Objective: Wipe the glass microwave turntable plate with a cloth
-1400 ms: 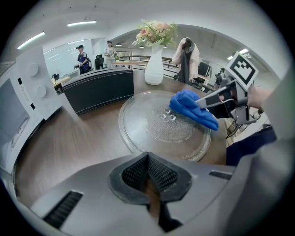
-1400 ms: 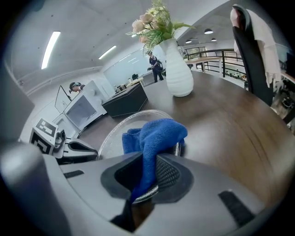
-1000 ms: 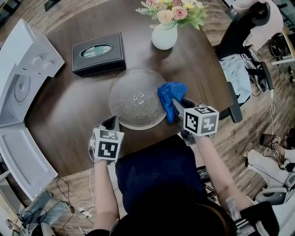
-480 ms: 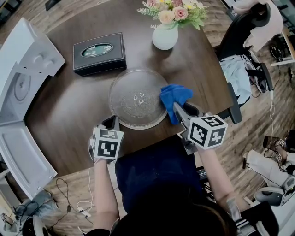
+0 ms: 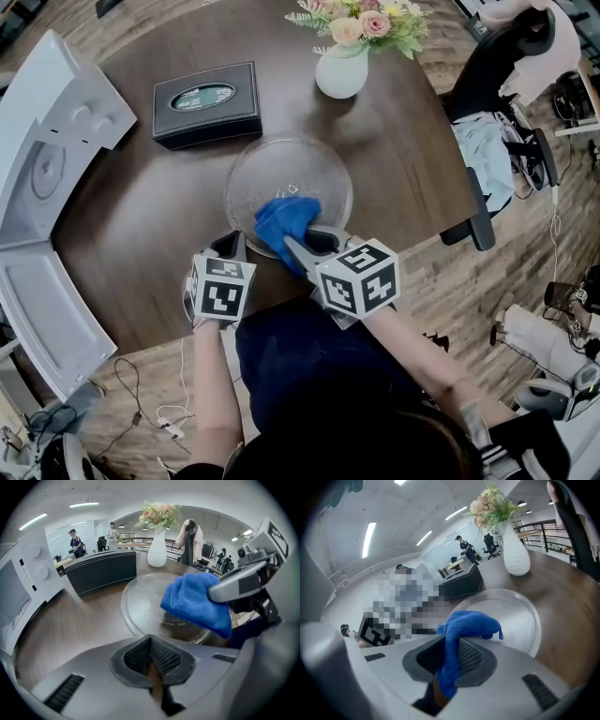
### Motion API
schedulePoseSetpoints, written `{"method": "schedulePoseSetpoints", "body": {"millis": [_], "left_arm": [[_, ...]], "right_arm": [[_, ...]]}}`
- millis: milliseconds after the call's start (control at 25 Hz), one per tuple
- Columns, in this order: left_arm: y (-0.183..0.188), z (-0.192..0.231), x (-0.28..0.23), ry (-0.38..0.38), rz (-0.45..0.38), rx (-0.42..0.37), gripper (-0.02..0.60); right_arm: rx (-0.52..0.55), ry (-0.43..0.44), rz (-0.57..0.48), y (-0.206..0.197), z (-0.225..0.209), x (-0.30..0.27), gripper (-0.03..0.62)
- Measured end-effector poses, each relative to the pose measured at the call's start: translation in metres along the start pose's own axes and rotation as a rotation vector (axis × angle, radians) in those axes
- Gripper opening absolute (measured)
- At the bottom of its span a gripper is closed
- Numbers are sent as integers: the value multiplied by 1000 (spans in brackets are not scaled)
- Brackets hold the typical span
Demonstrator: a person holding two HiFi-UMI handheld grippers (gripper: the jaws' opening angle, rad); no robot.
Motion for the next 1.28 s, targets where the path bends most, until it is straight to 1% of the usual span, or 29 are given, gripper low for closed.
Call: {"method": "schedulePoseSetpoints", "body": {"millis": [80,240,440,680,960,1280], "left_arm": [[0,0,0,1,-1,-1,3],[0,0,0,0,-2,0,3],[0,0,0,0,-7,-2,3],[-1,0,-1,4,-4,-13,3],[0,-1,-1,12,-8,-20,3],[-1,0,0,11,-3,-9,3]], "right_arm": [[0,25,23,-5,9,-14,51],[37,49,86,-19,20,-35,51],[54,56,130,-33,19,-46,51],[108,1,140,-37,-1,-40,51],[59,-42,116,-41,-29,-17,52],[28,-129,98,-38,-66,11,52]]}}
Point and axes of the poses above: the fingertips, and each gripper's own axes: x backward along the fingers, z to its left, y out of its top, the point moved 2 cm from there along x, backward along the fingers, and after that the axes turned 1 degree about z, right-handed, at the moved point
